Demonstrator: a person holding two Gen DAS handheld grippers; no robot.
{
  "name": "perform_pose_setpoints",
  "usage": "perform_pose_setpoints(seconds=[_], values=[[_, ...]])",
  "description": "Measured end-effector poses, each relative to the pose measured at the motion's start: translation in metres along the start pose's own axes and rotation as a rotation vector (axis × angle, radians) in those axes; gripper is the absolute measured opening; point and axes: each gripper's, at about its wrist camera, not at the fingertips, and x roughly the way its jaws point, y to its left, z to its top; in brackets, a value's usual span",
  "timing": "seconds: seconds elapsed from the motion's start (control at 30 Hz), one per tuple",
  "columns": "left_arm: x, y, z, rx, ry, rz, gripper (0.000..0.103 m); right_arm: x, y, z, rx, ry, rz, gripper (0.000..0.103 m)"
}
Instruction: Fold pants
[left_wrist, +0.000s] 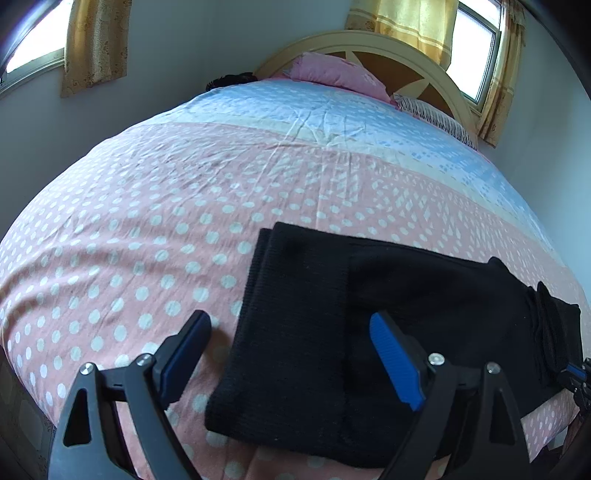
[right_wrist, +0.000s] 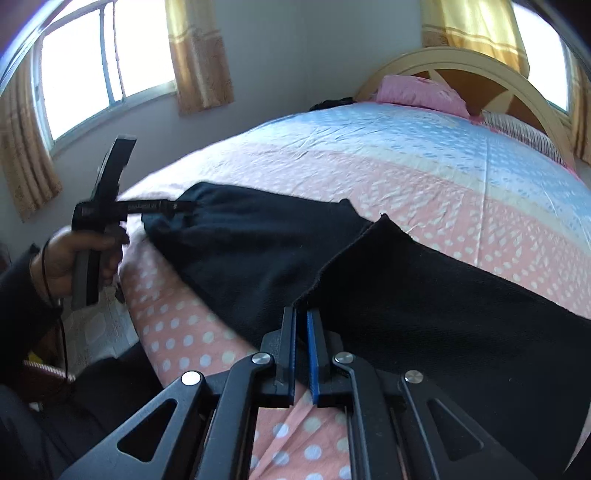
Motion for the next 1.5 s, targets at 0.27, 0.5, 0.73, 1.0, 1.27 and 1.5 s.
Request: perform_pose_setpoints(seconds=[0.27, 0.5, 0.73, 1.0, 1.27, 1.5], values=[[-0.001, -0.001, 0.003, 0.044, -0.002, 0.06, 0.091, -0.003, -0.001, -0.008, -0.002, -0.002, 0.029, 0.048], [0.003, 0.0, -0.002, 0.037, 0.007, 0.038, 0.09, 0.004, -0.013, -0.023, 0.004, 0.069, -0.026, 0.049], [-0.002, -0.001, -0.004, 0.017, 0.01, -0.004, 0.064, -0.036, -0.007, -0.02, -0.017, -0.029, -0.048, 0.049], [-0.007, 0.002, -0.001, -0.037, 0.035, -0.115, 0.031, -0.055, -0.03, -0.021, 0.073, -0.109, -0.052, 0.05], [-0.051, -0.011, 0.023, -0.117, -0.028, -0.274, 0.029, -0.076, -0.056, -0.017, 0.126, -0.127, -0.18, 0.05], [-0.101, -0.097, 0.048, 0.007, -0.097, -0.423, 0.029, -0.11, -0.097, -0.029, 0.244, -0.171, -0.27, 0.05]])
